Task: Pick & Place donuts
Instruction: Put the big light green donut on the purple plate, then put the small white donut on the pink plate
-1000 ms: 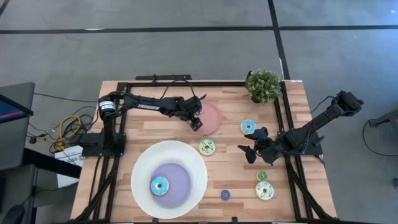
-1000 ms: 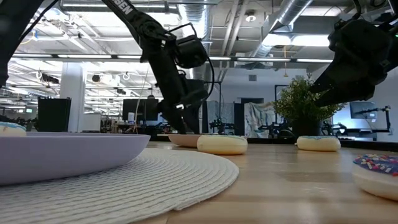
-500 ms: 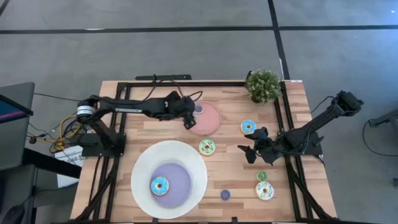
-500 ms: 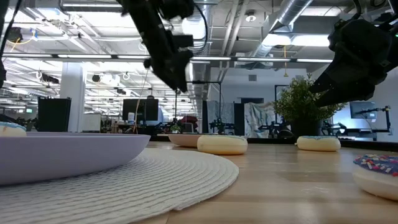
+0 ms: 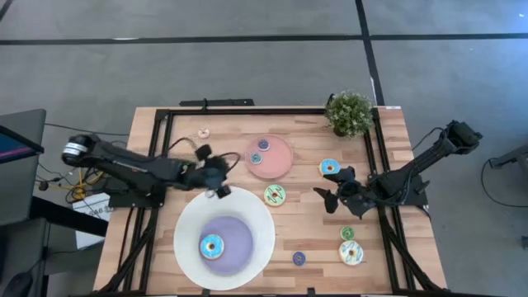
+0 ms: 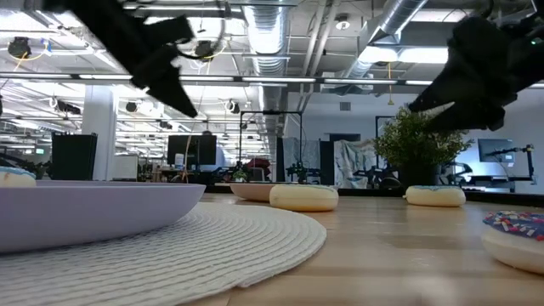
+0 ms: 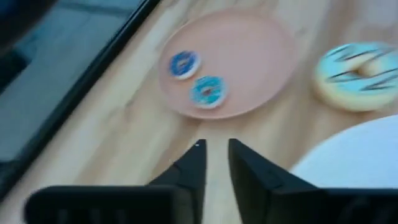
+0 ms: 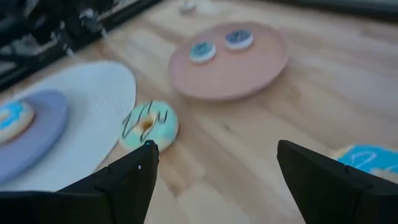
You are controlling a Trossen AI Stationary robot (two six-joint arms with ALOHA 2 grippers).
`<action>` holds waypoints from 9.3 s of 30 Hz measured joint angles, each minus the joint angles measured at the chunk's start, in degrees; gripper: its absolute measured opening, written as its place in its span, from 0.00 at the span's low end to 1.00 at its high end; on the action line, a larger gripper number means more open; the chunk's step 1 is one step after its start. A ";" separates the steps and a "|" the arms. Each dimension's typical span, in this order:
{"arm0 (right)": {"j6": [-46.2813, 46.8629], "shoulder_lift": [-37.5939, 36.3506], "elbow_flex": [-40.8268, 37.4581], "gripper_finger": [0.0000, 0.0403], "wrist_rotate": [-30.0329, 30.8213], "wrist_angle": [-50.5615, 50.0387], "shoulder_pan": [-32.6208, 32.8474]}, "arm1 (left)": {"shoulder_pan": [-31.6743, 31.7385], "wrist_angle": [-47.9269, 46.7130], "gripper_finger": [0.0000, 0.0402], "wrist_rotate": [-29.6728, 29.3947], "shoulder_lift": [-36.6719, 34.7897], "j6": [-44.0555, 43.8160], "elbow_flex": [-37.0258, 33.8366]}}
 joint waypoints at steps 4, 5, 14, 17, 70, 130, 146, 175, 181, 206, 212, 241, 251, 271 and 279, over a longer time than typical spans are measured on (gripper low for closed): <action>0.13 0.00 0.00 0.78 2.17 0.76 -1.53 | -3.02 15.73 0.02 0.01 -8.42 5.68 -11.76; 0.29 0.02 0.00 0.78 2.05 1.86 -2.37 | -3.46 20.20 0.01 -0.02 -10.38 7.73 -14.50; -14.15 8.13 3.44 0.78 -7.51 26.17 -11.44 | -2.68 58.08 0.00 14.60 -21.12 24.05 -37.24; -15.43 14.02 10.20 0.78 -10.07 19.96 -13.84 | -1.91 61.22 0.01 14.31 -21.37 23.41 -39.90; -10.89 45.62 37.57 0.78 -31.05 -10.25 -22.39 | -1.72 26.47 0.01 14.45 -20.95 22.05 -39.10; -14.69 42.95 37.53 0.31 -32.50 -1.74 -21.00 | -1.70 55.02 0.01 16.44 -20.94 14.88 -39.08; -25.51 55.17 60.56 0.31 -34.28 -2.19 -14.91 | -1.67 56.21 0.01 11.28 -20.94 14.73 -39.08; -30.09 79.60 91.36 0.31 -46.06 -19.70 -15.57 | -1.67 57.88 0.01 11.45 -20.94 13.83 -39.08; -29.96 79.60 91.34 0.35 -46.02 -20.46 -15.84 | -1.67 57.86 0.01 11.45 -20.94 13.81 -39.08; -40.20 70.23 91.30 0.55 -45.78 -29.99 -17.18 | -1.69 56.99 0.01 11.50 -20.93 9.53 -39.08; -42.63 63.60 85.85 0.55 -38.68 -36.04 -15.50 | -1.67 56.92 0.01 11.50 -20.93 8.70 -39.08; -27.63 1.59 -8.19 0.43 -23.06 30.63 -8.60 | -1.67 58.49 0.07 8.89 -20.81 12.44 -39.10; -34.37 0.00 -8.98 0.37 -33.92 36.41 -15.82 | 2.38 59.06 0.63 2.38 -20.81 -1.42 -39.10; -32.99 0.00 -8.98 0.33 -34.15 36.28 -17.16 | 28.44 15.96 0.98 4.30 -18.60 -18.15 -18.71; -32.97 0.00 -8.98 0.33 -34.15 36.21 -17.16 | 48.05 0.59 0.98 20.91 -4.16 -14.23 -3.36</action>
